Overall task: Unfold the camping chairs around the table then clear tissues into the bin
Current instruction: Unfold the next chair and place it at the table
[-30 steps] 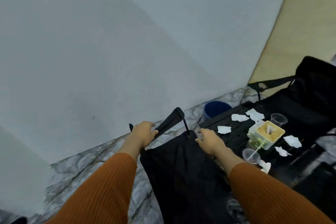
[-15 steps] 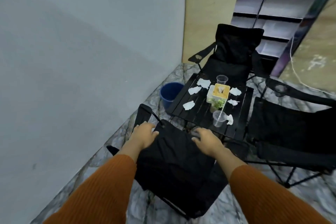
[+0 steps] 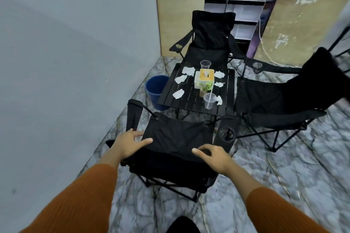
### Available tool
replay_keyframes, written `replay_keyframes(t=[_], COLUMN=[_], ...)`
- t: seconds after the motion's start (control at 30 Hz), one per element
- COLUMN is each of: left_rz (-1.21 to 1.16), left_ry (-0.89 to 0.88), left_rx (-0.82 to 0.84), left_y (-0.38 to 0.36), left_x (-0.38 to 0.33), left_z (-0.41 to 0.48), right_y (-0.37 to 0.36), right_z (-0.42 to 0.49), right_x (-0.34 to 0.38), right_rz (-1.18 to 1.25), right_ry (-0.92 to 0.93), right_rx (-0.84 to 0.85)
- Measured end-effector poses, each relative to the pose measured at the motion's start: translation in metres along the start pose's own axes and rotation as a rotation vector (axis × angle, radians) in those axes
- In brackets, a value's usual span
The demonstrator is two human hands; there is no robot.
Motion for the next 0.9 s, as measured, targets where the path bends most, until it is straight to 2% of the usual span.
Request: replay_keyframes(t=[0.13,0.23,0.37,0.47,0.63,0.73,0.9], left_rz=[0.323,0.525,0.430,0.458,0.412,0.317,0.348], left_ry=[-0.072,-0.130,-0.116,-0.132,-0.201,-0.155,-0.283], left_rx=[0.116,0.072,-0.062,-0.018,0.008,-0.020,0.002], left_y=[0.013,0.019,0.019,0.013,0.004,0.004,-0.007], left_x=[0.045,0.076,0.101,0.100,0.093,0.072,0.050], left_z=[-0.005,0.008,0.032,0.042,0.067,0.087,0.102], right_y=[-0.022,-0.026,-0.029,-0.026,-0.021,-0.012,0.004], right_z=[-0.038,-0.042,-0.039,-0.035,-0.028,-0.018,0.001], right_x=[-0.016,-0.020,-0.025,-0.029,-0.032,-0.034,-0.043], right_rz=[-0.187,-0.361,-0.361,-0.296,-0.473,-0.467,-0.528], right_ry=[-0.010,-0.010,-0.135,-0.242,-0.189,-0.218,-0.239], right_rx=[0.079,-0.104,-0.194,-0.249,-0.260,-0.304,-0.328])
Point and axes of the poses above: each hand's wrist, its own z-axis towards the middle knuckle, its own y-axis out of the back of the hand, x = y × z, the point moved 7 cm from there along z, towards the middle knuckle, and after that the axes turned 15 degrees about -x, right-handed, at the moved point
